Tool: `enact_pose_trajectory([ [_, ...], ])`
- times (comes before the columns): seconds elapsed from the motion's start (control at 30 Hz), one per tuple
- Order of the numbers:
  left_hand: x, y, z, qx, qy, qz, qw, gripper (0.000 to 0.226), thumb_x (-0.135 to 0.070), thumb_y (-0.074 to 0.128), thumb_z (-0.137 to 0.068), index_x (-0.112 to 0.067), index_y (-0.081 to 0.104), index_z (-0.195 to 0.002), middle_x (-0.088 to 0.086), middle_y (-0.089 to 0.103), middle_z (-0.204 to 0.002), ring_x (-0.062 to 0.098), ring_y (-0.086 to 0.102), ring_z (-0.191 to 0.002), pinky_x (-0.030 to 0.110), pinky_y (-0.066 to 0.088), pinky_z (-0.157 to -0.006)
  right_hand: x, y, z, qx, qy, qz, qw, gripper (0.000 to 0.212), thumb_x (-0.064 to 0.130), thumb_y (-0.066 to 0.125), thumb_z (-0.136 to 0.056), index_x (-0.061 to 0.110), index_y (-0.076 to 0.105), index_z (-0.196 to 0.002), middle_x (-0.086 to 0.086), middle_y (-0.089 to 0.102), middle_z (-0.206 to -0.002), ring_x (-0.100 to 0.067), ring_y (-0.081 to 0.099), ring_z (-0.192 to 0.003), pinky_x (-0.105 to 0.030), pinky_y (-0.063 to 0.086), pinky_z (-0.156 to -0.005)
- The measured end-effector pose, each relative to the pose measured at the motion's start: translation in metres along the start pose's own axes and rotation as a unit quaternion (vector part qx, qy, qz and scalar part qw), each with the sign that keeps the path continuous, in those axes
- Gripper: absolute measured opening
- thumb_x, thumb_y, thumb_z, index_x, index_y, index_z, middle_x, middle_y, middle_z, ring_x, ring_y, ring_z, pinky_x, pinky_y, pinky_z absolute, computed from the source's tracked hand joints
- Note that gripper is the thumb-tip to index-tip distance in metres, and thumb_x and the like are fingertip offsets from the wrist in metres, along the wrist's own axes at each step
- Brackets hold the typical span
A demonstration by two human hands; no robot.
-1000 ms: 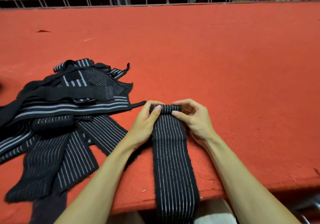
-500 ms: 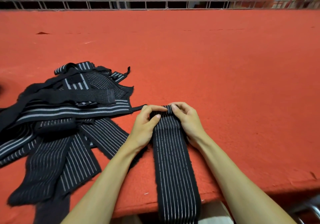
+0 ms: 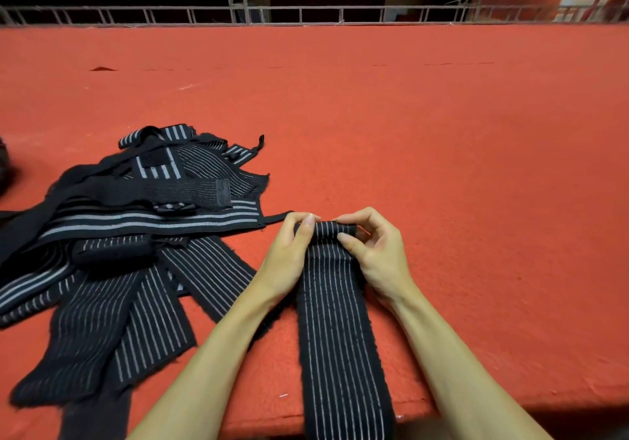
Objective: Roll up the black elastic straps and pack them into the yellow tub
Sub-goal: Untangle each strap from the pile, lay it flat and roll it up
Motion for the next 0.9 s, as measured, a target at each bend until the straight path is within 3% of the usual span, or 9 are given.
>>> enact_pose_trajectory([
  [0.07,0.002,0.0,0.0,-0.004,0.002,0.011,1.0,0.021,-0.031,0.043,-0.098,-0.016,0.055,-0.105,-0.008,0.059,-0.097,-0.009,0.057,-0.084,0.01,0.044,-0.079,-0.001,0.001,0.001,0.008,0.004,-0.012,1.0,0.03,-0.013,0.064,-0.081,0.015,0.064,-0.088,0.003,0.07,-0.088,-0.012,0.066,-0.087,-0.028,0.051,-0.082],
  [0.17,0.003,-0.002,0.001,0.001,0.008,0.058,0.998,0.018,-0.028,0.047,-0.095,-0.018,0.055,-0.108,-0.001,0.061,-0.099,0.003,0.06,-0.086,0.018,0.048,-0.077,-0.002,-0.001,0.003,0.027,0.016,-0.036,0.999,0.016,0.006,0.069,-0.08,0.011,0.066,-0.095,-0.003,0.07,-0.095,-0.014,0.065,-0.091,-0.028,0.05,-0.083],
  [0.33,0.005,-0.004,0.005,0.024,0.02,0.073,0.997,0.022,-0.022,0.056,-0.094,-0.021,0.053,-0.116,0.005,0.06,-0.1,0.012,0.059,-0.085,0.027,0.052,-0.075,-0.005,0.004,0.002,0.018,0.086,-0.032,0.996,0.026,0.035,0.067,-0.086,0.015,0.068,-0.102,-0.005,0.068,-0.1,-0.02,0.061,-0.096,-0.049,0.047,-0.094],
  [0.43,0.005,-0.006,0.004,0.028,0.046,0.045,0.998,0.03,-0.02,0.058,-0.091,-0.024,0.054,-0.12,0.001,0.057,-0.106,0.011,0.056,-0.092,0.032,0.05,-0.085,-0.002,0.008,0.002,-0.006,0.125,-0.031,0.992,0.043,0.044,0.059,-0.088,0.004,0.066,-0.102,-0.013,0.068,-0.098,-0.024,0.062,-0.091,-0.055,0.047,-0.093],
  [0.5,0.005,-0.007,0.004,0.028,0.056,0.022,0.998,0.034,-0.024,0.058,-0.089,-0.029,0.056,-0.123,0.004,0.055,-0.116,0.016,0.055,-0.104,0.043,0.047,-0.098,-0.001,0.008,0.002,-0.002,0.144,-0.032,0.989,0.048,0.047,0.057,-0.087,0.001,0.065,-0.098,-0.015,0.067,-0.092,-0.027,0.063,-0.086,-0.051,0.05,-0.085],
  [0.57,0.003,-0.007,0.005,0.03,0.069,0.007,0.997,0.036,-0.028,0.058,-0.088,-0.037,0.057,-0.123,0.008,0.053,-0.121,0.022,0.054,-0.112,0.051,0.042,-0.104,0.0,0.008,0.003,0.0,0.158,-0.053,0.986,0.047,0.043,0.061,-0.09,-0.003,0.064,-0.096,-0.016,0.065,-0.088,-0.029,0.061,-0.082,-0.046,0.049,-0.076],
  [0.7,-0.002,-0.006,0.006,0.036,0.075,-0.005,0.997,0.042,-0.016,0.058,-0.088,-0.039,0.058,-0.123,0.007,0.051,-0.122,0.025,0.053,-0.116,0.049,0.041,-0.105,0.0,0.006,0.001,0.0,0.161,-0.097,0.982,0.019,0.014,0.055,-0.095,-0.002,0.064,-0.1,-0.018,0.064,-0.093,-0.03,0.059,-0.086,-0.039,0.049,-0.075],
  [0.8,-0.004,-0.005,0.008,0.056,0.06,0.004,0.997,0.043,-0.016,0.062,-0.084,-0.031,0.056,-0.123,0.007,0.054,-0.117,0.015,0.055,-0.107,0.036,0.045,-0.101,0.004,0.003,0.002,0.017,0.177,-0.134,0.975,0.018,0.002,0.049,-0.092,0.003,0.066,-0.099,-0.017,0.065,-0.092,-0.023,0.061,-0.076,-0.029,0.051,-0.063],
  [0.9,-0.004,0.0,0.011,0.09,0.032,0.05,0.994,0.038,-0.02,0.062,-0.091,-0.026,0.049,-0.125,-0.001,0.056,-0.106,0.001,0.059,-0.093,0.019,0.049,-0.084,0.006,0.001,0.004,0.045,0.173,-0.156,0.972,0.026,-0.008,0.046,-0.088,0.005,0.066,-0.098,-0.015,0.067,-0.091,-0.016,0.064,-0.067,-0.024,0.052,-0.056],
])
Point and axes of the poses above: each hand's wrist, its own z-axis away from the middle knuckle, its own y-axis out of the palm, x = y × z, the point moved 3 cm from there along -z, towards the middle knuckle
